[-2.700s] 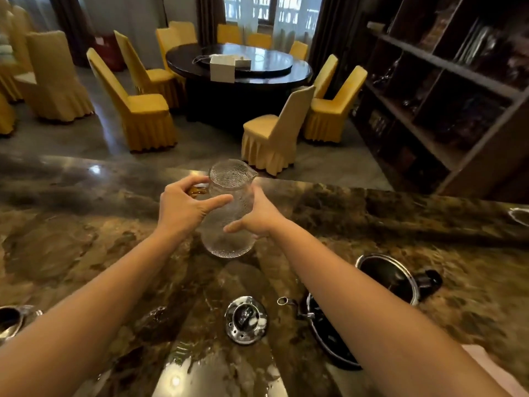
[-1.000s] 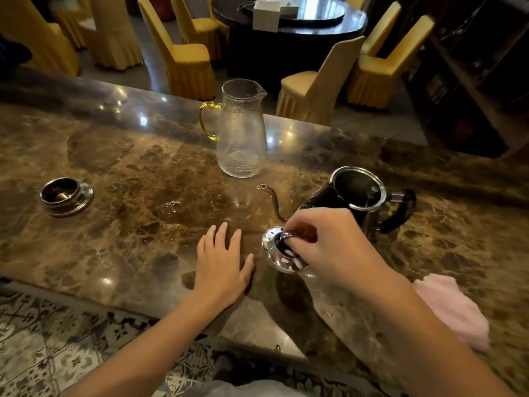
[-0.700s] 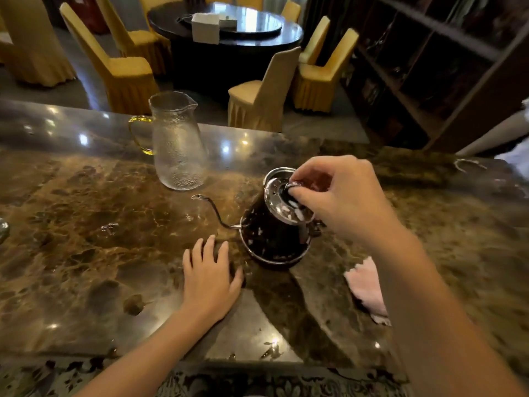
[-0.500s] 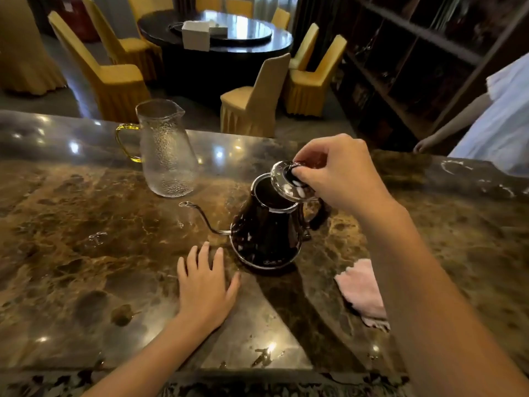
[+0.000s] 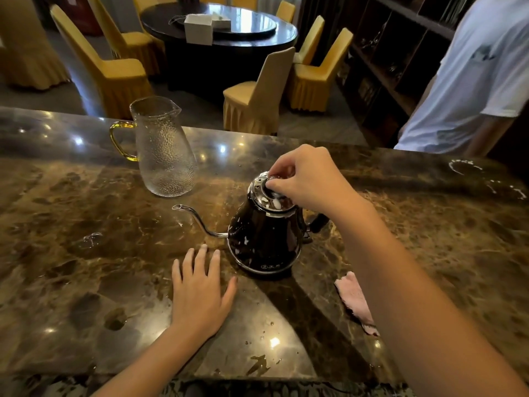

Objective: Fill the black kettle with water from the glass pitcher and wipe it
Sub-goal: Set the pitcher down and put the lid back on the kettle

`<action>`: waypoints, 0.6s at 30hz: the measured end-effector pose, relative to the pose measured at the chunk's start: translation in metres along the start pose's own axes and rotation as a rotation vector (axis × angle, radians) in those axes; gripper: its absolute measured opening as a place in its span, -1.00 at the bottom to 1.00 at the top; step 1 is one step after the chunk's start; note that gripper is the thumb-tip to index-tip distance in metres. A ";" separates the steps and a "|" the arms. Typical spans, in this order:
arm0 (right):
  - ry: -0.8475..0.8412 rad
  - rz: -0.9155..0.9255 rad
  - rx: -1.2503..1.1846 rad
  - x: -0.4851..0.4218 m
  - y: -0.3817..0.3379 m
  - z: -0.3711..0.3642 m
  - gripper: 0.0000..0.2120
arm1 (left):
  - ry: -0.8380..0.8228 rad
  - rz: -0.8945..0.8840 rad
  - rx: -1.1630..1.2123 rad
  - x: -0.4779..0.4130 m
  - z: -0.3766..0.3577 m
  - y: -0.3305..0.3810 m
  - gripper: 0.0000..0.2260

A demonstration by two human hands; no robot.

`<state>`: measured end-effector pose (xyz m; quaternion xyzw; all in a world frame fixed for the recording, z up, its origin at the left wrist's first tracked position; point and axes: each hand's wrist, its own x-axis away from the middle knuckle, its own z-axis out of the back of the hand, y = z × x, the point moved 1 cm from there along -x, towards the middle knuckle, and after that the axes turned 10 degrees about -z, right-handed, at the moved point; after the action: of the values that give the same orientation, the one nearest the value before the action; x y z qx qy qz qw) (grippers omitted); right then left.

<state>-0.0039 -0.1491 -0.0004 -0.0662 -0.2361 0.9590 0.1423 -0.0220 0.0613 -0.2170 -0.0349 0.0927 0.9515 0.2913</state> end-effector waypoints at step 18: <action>0.062 0.073 -0.049 0.010 0.016 -0.012 -0.74 | -0.026 -0.014 -0.013 -0.002 -0.001 0.002 -0.40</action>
<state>-0.0147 -0.1549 -0.0189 -0.1077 -0.2522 0.9550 0.1129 -0.0221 0.0582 -0.2169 -0.0251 0.0826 0.9503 0.2991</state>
